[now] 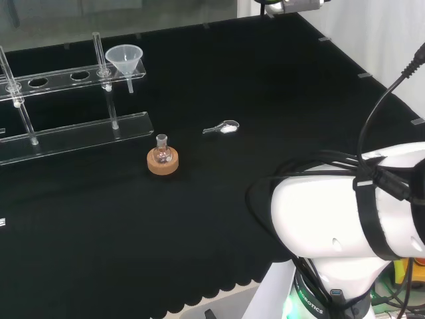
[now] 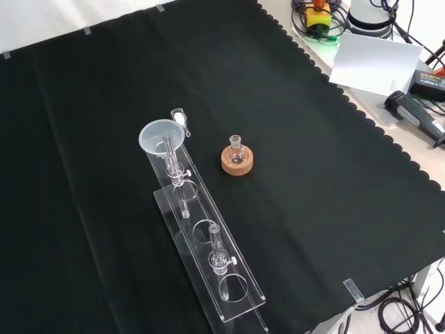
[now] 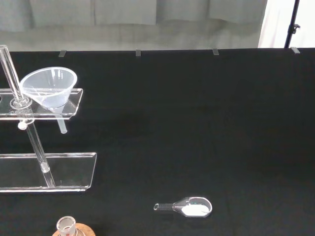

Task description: Pick up the funnel from the transparent funnel stand.

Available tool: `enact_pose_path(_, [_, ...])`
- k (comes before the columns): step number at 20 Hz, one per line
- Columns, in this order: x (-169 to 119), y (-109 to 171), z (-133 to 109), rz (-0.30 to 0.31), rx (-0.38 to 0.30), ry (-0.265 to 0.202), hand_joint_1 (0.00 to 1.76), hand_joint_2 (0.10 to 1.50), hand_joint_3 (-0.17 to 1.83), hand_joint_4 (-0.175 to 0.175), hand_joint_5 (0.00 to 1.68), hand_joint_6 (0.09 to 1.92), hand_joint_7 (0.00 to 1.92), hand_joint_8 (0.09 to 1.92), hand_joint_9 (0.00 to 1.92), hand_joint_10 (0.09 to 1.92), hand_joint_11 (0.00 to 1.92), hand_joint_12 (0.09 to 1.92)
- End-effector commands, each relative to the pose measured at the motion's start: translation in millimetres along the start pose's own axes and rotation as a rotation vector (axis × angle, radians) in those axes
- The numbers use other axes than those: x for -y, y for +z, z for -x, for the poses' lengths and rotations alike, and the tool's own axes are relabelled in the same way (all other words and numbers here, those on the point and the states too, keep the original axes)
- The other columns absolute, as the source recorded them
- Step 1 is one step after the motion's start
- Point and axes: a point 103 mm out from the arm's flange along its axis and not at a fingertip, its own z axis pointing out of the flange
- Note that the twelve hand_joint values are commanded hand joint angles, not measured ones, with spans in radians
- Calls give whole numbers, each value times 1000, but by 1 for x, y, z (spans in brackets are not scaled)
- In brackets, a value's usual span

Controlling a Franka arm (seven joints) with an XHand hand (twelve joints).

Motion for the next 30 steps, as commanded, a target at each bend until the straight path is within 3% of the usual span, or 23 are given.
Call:
enact_pose_path(1, [0, 0, -1, 6, 7, 2, 120, 1080, 477, 29, 258, 259, 134, 538, 451, 325, 237, 1308])
enact_pose_path(3, [-1, 0, -2, 8, 9, 8, 29, 1154, 400, 31, 224, 106, 90, 536, 355, 416, 171, 1321])
enact_pose_path(5, [-3, 2, 21, 14, -2, 18, 5, 1182, 361, 31, 225, 87, 78, 539, 306, 494, 148, 1331])
enact_pose_path(7, [-4, 3, 22, 10, 6, 15, 0, 1189, 349, 32, 227, 87, 76, 540, 291, 520, 141, 1335])
enact_pose_path(20, [-39, 36, 2, -27, 45, 54, 0, 1192, 341, 31, 237, 87, 77, 543, 285, 543, 137, 1336])
enact_pose_path(27, [-74, 68, -14, -73, 90, 50, 0, 1187, 336, 29, 237, 87, 78, 543, 285, 550, 136, 1337])
enact_pose_path(30, [-95, 81, -26, -104, 104, 26, 8, 1166, 323, 26, 227, 87, 75, 542, 278, 556, 124, 1339])
